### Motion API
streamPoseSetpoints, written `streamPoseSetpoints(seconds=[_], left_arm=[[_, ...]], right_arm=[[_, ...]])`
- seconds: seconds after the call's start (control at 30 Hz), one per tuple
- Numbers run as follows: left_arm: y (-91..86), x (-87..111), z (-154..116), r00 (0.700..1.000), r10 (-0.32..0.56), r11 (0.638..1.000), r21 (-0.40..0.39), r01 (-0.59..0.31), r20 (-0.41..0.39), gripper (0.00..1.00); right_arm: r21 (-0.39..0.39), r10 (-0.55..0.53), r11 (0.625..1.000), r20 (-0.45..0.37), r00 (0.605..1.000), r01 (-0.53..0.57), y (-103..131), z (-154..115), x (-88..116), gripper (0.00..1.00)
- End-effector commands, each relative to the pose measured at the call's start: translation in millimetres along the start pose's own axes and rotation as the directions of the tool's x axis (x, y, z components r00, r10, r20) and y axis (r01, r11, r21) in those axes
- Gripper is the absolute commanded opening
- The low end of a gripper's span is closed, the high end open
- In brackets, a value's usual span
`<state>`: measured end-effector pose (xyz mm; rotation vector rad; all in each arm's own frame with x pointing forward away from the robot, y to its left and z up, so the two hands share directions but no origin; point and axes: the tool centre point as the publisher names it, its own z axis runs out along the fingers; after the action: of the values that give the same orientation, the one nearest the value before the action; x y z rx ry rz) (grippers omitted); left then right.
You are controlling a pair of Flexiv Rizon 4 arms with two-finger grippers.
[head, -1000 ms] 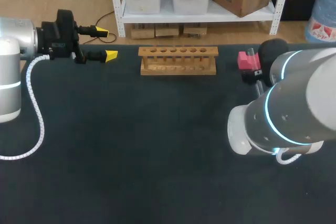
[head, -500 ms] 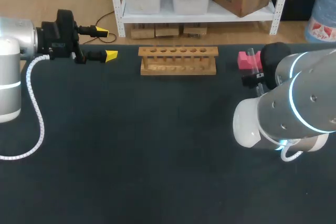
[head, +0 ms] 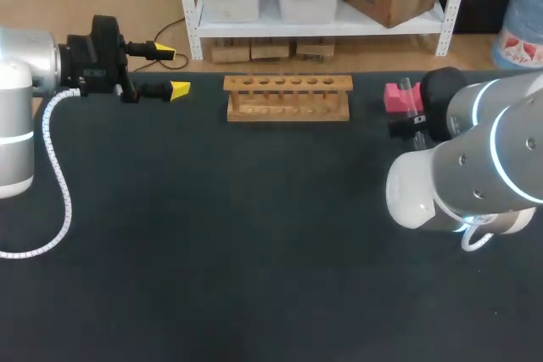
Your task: Grasp the test tube, adjust it, and insert it.
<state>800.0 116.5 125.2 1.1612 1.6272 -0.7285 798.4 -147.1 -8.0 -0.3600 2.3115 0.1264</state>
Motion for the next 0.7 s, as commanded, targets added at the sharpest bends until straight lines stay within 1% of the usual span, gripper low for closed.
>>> streamPoseSetpoints(seconds=[0.03,0.07,0.13,0.2,0.23,0.3,0.33,0.43,0.53,0.6,0.63,0.7], left_arm=[[-0.7,1.8,-0.3,1.0,0.004,1.0,-0.004,-0.004,0.007,1.0],[-0.7,1.8,-0.3,1.0,0.004,1.0,-0.004,-0.004,0.007,1.0],[-0.7,1.8,-0.3,1.0,0.004,1.0,-0.004,-0.004,0.007,1.0],[-0.7,1.8,-0.3,1.0,0.004,1.0,-0.004,-0.004,0.007,1.0],[-0.7,1.8,-0.3,1.0,0.004,1.0,-0.004,-0.004,0.007,1.0],[-0.7,1.8,-0.3,1.0,0.004,1.0,-0.004,-0.004,0.007,1.0],[-0.7,1.8,-0.3,1.0,0.004,1.0,-0.004,-0.004,0.007,1.0],[-0.7,1.8,-0.3,1.0,0.004,1.0,-0.004,-0.004,0.007,1.0],[-0.7,1.8,-0.3,1.0,0.004,1.0,-0.004,-0.004,0.007,1.0],[-0.7,1.8,-0.3,1.0,0.004,1.0,-0.004,-0.004,0.007,1.0],[-0.7,1.8,-0.3,1.0,0.004,1.0,-0.004,-0.004,0.007,1.0],[-0.7,1.8,-0.3,1.0,0.004,1.0,-0.004,-0.004,0.007,1.0]], right_arm=[[-0.092,0.01,0.996,-0.001,1.0,-0.01,-3.3,3.1,0.7,1.0],[-0.09,0.012,0.996,-0.003,1.0,-0.012,-2.7,3.2,1.7,1.0],[-0.088,0.017,0.996,-0.004,1.0,-0.017,-1.9,2.6,2.8,0.91],[-0.087,0.022,0.996,-0.007,1.0,-0.023,-1.1,2.7,5.0,0.92],[-0.087,0.024,0.996,-0.01,1.0,-0.024,-0.9,3.2,6.0,0.94],[-0.086,0.026,0.996,-0.014,1.0,-0.027,-0.9,4.6,7.7,0.84],[-0.084,0.026,0.996,-0.016,1.0,-0.027,-1.1,5.4,8.3,0.82],[-0.076,0.03,0.997,-0.02,0.999,-0.031,-3.0,6.9,9.2,0.85],[-0.067,0.034,0.997,-0.024,0.999,-0.035,-5.4,8.0,10.4,0.8],[-0.062,0.036,0.997,-0.025,0.999,-0.038,-6.8,8.0,10.9,0.71],[-0.059,0.037,0.997,-0.025,0.999,-0.039,-7.4,7.9,11.1,0.62],[-0.054,0.039,0.998,-0.026,0.999,-0.04,-8.7,7.8,11.3,0.58]])
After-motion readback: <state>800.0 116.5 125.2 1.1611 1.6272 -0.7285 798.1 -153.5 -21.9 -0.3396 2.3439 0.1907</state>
